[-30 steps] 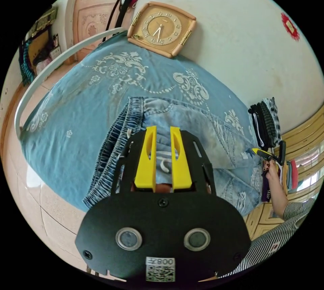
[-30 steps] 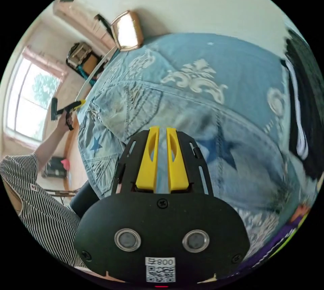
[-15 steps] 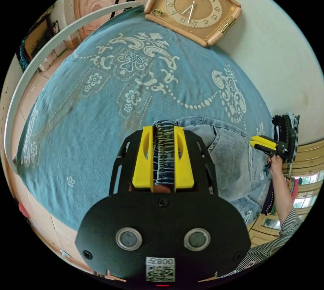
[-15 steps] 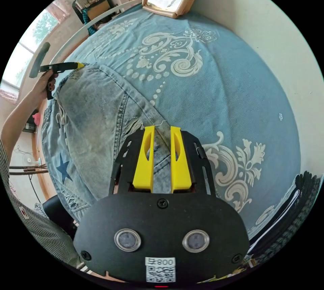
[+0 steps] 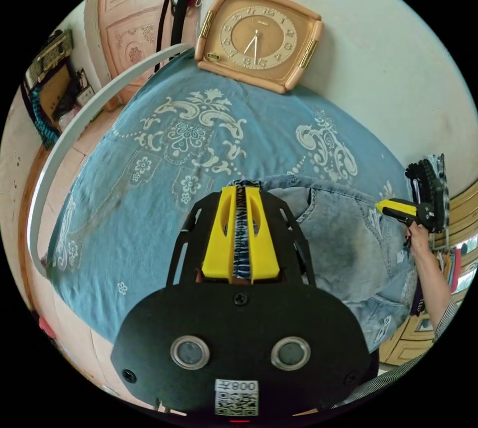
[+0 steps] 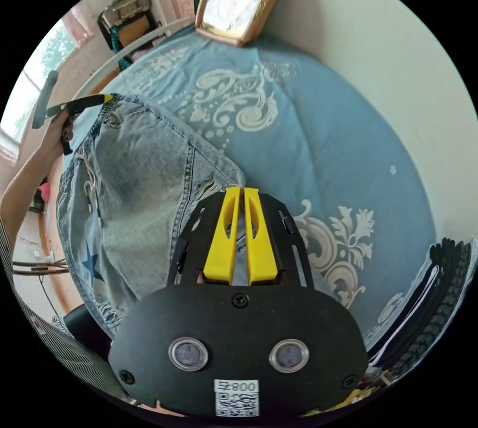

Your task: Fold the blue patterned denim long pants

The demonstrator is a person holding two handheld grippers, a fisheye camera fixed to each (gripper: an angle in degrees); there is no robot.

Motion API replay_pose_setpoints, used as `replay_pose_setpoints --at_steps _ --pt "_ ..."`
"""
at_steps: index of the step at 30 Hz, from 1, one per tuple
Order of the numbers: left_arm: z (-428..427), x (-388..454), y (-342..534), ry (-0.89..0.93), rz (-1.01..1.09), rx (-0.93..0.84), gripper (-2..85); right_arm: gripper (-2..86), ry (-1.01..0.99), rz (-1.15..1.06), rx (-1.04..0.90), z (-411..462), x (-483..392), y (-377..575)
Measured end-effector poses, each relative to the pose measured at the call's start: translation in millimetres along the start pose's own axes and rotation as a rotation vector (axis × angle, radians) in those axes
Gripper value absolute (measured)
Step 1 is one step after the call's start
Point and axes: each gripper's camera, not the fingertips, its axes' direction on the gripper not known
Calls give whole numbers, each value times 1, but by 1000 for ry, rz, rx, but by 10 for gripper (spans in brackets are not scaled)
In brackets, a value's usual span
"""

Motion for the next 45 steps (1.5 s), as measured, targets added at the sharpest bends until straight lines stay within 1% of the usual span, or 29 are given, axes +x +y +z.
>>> replay_pose_setpoints --at_steps 1,2,6,10,11,12,14,15,17,19,20,21,22,23,25,26,27,29,32,35,37,38,39,40,42,45 --pt "4 0 2 -17 -12 -12 34 20 9 4 -17 8 -3 -1" --pt "6 0 8 -11 -43 -4 36 21 12 9 6 5 -5 0" --pt "-22 -4 38 9 -28 119 41 21 -2 53 88 -30 -4 8" --pt "-48 -12 84 64 -37 196 41 9 -47 89 198 -75 -8 49" --pt "-53 -17 100 118 -62 199 37 8 -68 83 198 -80 -11 56" --pt "-55 -21 116 224 -61 189 33 7 -126 59 202 -89 -21 75" --pt "-54 -20 140 341 -46 164 26 4 -202 4 177 -95 -45 105" --pt "-53 -16 155 357 -59 150 21 3 -208 -4 152 -97 -63 127" --pt "-49 -7 172 329 -39 106 13 2 -172 2 130 -95 -87 156" --pt "-40 2 182 260 -40 42 8 2 -92 14 40 -74 -110 179" --pt "-33 9 184 191 -2 -7 6 2 -78 14 13 -67 -113 181" --pt "-22 14 184 92 17 -66 5 2 -50 4 28 -63 -119 184" --pt "-17 16 184 69 23 -104 4 2 -36 -3 35 -65 -121 183" --pt "-19 17 182 68 36 -81 3 2 -41 4 25 -66 -120 181" --pt "-23 16 175 70 -7 -133 3 2 -90 26 -47 -74 -112 171" --pt "-35 17 175 48 -33 -110 2 2 -90 35 -59 -79 -111 169" --pt "-47 20 177 63 -31 -75 2 2 -59 41 -45 -92 -112 172" --pt "-61 27 183 129 -9 -61 2 2 -22 31 -10 -116 -121 186" --pt "-73 44 200 148 19 -77 2 1 8 34 6 -144 -140 231" --pt "-71 65 214 163 51 -136 2 1 58 67 -57 -150 -159 287" --pt "-66 80 218 138 90 -177 2 1 75 107 -129 -145 -168 330" --pt "-57 91 221 105 132 -242 2 1 78 109 -154 -140 -170 340" --pt "-53 99 223 61 146 -234 2 2 88 122 -229 -126 -172 357" --pt "-54 103 223 42 157 -214 2 2 101 147 -243 -115 -174 371" --pt "-55 111 213 -7 154 -241 2 2 143 144 -159 -118 -179 384" --pt "-56 116 202 -35 141 -262 2 2 140 184 -156 -117 -173 385"
